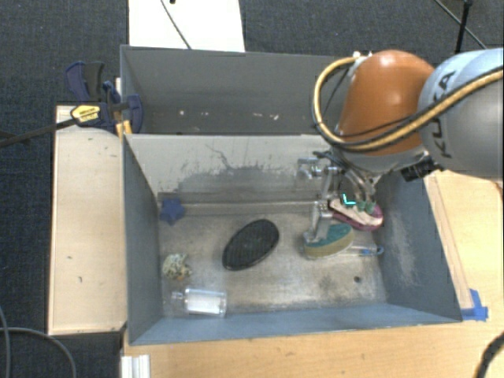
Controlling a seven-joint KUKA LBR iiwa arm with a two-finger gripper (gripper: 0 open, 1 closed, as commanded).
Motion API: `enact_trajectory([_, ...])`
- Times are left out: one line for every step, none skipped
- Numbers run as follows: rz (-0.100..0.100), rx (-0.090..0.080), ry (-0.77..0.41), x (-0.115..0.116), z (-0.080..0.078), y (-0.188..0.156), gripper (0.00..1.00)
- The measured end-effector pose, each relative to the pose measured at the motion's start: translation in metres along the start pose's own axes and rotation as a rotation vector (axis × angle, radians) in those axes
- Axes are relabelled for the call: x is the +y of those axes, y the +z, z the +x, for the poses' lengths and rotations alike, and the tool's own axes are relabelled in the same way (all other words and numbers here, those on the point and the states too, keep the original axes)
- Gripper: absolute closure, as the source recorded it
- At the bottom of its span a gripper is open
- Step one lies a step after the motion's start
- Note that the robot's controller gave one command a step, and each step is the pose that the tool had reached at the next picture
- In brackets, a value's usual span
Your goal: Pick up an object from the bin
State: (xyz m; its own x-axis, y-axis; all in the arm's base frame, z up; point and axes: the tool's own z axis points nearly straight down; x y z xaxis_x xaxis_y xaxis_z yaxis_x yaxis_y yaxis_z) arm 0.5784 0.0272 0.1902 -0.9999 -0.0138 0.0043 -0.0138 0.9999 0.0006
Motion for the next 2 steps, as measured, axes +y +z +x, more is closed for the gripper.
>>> enact_trajectory([0.002,-0.001,0.392,-0.0599,0.0357,0.0660,0.00])
enact_trajectory([0.000,-0.006,0.388,-0.0581,0.0338,0.0638,1.00])
